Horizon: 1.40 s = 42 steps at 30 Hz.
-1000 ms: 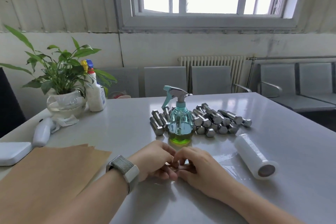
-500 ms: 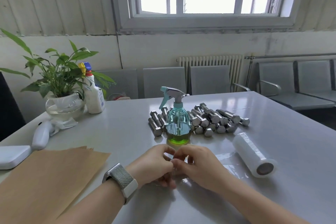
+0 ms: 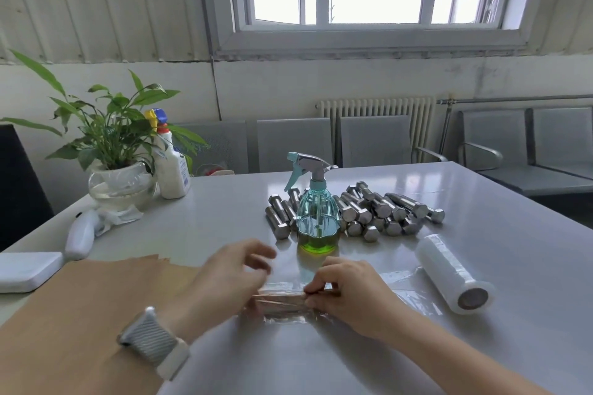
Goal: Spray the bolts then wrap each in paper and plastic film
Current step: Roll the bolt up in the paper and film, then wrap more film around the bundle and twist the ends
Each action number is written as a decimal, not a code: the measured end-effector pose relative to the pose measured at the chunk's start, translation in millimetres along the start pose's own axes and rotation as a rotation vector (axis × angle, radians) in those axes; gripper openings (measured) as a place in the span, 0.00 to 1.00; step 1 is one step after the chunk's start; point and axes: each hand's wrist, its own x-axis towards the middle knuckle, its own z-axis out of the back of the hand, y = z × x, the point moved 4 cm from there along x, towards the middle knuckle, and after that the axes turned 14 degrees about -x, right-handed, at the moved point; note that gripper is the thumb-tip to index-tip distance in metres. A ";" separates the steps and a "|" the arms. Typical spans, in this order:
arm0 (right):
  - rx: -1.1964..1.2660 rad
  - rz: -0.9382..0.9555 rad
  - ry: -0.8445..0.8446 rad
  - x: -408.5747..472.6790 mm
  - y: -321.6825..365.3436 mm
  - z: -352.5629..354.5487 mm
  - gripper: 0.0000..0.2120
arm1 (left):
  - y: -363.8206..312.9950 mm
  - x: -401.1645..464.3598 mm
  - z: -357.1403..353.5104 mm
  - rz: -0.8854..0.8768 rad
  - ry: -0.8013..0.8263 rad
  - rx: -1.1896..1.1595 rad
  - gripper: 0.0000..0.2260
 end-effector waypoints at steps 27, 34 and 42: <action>0.093 -0.117 -0.016 -19.8 -13.0 1.0 0.05 | -26.7 32.1 -89.5 -0.328 -0.095 -0.467 0.12; 0.044 -0.071 0.004 -20.5 -9.3 34.9 0.01 | -21.9 37.8 -106.9 -0.349 -0.153 -0.387 0.05; -0.226 -0.796 0.404 -54.2 -114.7 99.1 0.49 | -18.4 31.3 -103.8 -0.363 -0.090 -0.279 0.07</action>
